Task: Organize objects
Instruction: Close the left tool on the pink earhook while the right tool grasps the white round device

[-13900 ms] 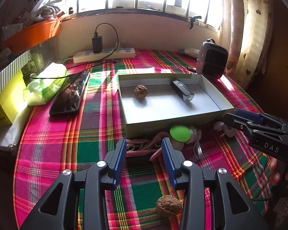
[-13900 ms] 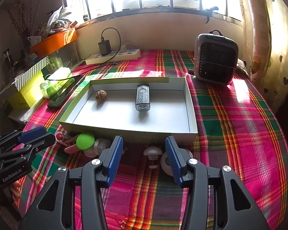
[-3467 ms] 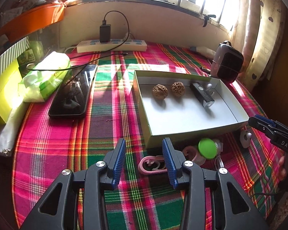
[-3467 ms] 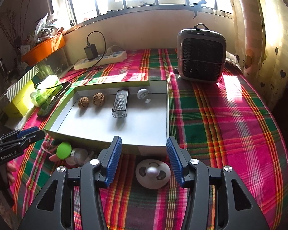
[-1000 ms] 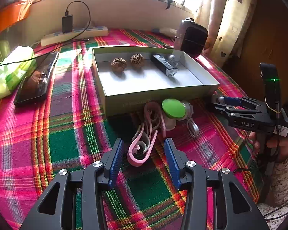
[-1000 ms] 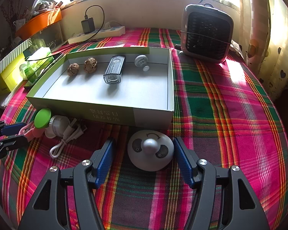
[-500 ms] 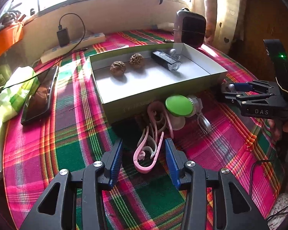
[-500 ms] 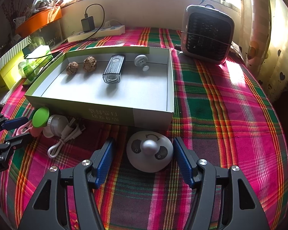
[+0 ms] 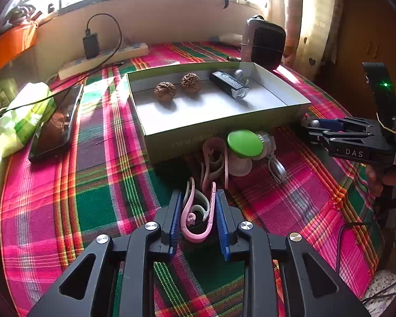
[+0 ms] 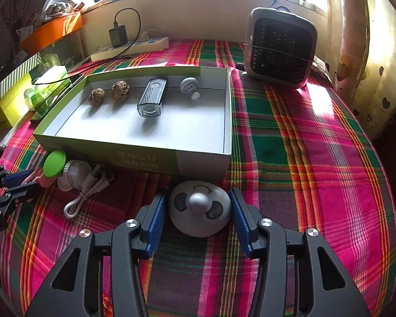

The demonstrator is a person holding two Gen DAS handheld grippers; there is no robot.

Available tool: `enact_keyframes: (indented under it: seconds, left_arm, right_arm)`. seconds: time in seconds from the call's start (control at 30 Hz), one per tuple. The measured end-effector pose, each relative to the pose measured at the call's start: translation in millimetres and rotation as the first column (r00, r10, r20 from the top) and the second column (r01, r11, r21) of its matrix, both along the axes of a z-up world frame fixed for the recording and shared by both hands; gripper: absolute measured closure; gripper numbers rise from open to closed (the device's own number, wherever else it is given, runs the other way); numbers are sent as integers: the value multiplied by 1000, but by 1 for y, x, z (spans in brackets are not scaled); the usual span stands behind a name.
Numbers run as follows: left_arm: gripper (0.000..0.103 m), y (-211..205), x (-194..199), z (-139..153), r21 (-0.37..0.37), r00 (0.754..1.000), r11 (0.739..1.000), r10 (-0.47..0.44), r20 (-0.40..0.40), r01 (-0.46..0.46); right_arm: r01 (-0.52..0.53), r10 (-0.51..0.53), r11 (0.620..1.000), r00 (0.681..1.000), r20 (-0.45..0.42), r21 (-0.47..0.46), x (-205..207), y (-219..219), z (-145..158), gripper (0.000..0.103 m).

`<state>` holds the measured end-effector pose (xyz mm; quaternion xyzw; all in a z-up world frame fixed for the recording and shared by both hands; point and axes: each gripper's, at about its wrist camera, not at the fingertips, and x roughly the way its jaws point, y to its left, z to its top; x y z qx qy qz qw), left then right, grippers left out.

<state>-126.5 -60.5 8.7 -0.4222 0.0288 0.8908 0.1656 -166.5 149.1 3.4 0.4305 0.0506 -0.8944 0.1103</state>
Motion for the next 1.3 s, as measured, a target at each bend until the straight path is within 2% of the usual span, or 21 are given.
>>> enact_keyframes:
  seconds: [0.77,1.17,1.3]
  left_arm:
    - [80,-3,18,0,49,997,995,82,7,-83]
    - [80,6,20,0,-25,996,996,90,-12,-90]
    - [80,6,21,1,-24,995,995,101,-13,-101]
  right_arm:
    - [-30,30,998,1000,4,-60,23,-1,1,55]
    - [-72,72,995,997,1,-73,35,-14,2,55]
    - [-77,77,994,997,1,-73,36,-16,2,55]
